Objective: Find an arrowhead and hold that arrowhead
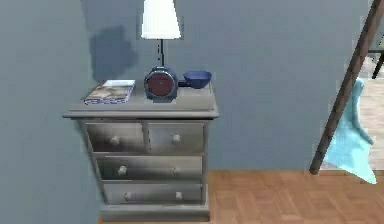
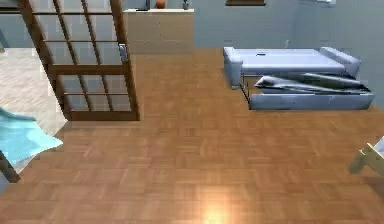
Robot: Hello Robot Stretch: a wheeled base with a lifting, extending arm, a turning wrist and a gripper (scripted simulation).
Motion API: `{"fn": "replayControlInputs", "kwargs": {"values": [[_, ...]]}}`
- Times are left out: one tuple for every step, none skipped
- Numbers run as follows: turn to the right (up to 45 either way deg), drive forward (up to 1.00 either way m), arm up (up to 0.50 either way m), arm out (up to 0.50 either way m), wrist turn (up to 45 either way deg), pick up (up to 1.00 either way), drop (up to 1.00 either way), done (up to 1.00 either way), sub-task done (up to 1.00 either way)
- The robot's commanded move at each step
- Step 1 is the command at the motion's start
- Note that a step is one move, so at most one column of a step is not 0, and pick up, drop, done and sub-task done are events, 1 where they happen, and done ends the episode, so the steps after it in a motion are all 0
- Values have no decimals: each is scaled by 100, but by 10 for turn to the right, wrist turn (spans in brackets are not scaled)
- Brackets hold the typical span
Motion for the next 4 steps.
{"fn": "replayControlInputs", "kwargs": {"values": [[450,0,0,0,0,0,0,0,0],[420,0,0,0,0,0,0,0,0],[0,100,0,0,0,0,0,0,0],[0,100,0,0,0,0,0,0,0]]}}
